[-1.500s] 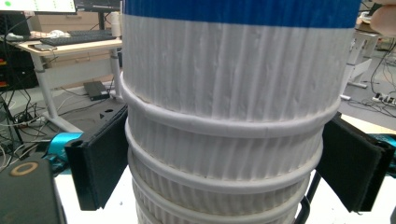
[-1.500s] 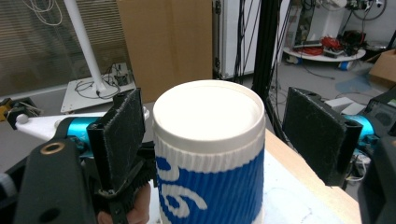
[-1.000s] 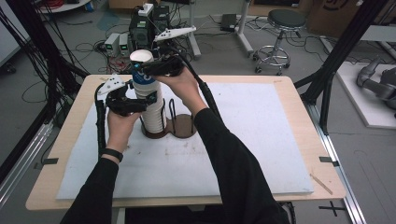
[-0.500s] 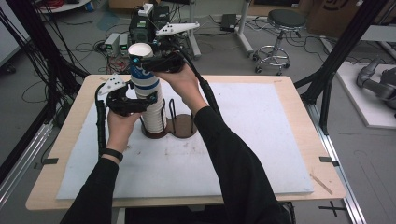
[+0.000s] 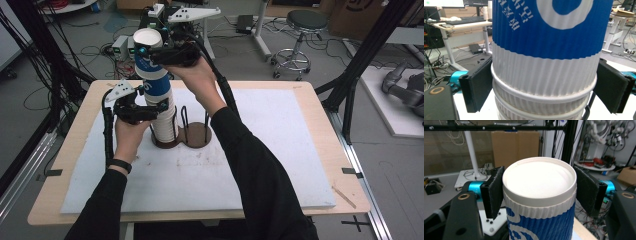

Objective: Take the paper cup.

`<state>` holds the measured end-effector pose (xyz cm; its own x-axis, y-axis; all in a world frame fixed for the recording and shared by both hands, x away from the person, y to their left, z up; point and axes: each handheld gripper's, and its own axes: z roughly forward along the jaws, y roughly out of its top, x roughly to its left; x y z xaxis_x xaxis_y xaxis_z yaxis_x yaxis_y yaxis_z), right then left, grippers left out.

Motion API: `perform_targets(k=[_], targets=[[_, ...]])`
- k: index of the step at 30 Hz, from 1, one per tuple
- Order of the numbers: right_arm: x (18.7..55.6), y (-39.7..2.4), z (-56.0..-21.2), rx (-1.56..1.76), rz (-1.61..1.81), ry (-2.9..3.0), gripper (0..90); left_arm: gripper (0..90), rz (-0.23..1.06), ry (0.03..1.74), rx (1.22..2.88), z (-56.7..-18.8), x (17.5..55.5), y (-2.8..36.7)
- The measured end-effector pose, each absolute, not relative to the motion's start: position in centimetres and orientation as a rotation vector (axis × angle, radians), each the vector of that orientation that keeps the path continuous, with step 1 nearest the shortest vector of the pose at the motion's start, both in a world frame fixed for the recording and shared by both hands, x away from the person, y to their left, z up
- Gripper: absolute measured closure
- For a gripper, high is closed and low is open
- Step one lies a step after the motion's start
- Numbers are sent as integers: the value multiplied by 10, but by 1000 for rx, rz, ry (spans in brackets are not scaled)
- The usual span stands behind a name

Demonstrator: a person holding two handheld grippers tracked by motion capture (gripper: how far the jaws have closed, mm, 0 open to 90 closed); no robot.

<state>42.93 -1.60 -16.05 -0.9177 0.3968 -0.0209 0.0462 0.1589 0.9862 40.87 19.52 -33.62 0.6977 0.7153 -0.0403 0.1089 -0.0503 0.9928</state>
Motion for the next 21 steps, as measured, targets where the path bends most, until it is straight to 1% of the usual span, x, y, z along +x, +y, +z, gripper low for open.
perform_targets(k=[7,13,16,21], targets=[[421,-24,-147,400,1861,2132,304,117,565,694,1567,-336,409,195],[411,-42,-139,375,1862,2118,305,117,566,696,1565,-336,409,195],[407,-59,-139,391,1890,2118,305,117,569,698,1565,-336,409,195],[403,-75,-145,398,1859,2120,304,117,569,697,1568,-336,409,195]])
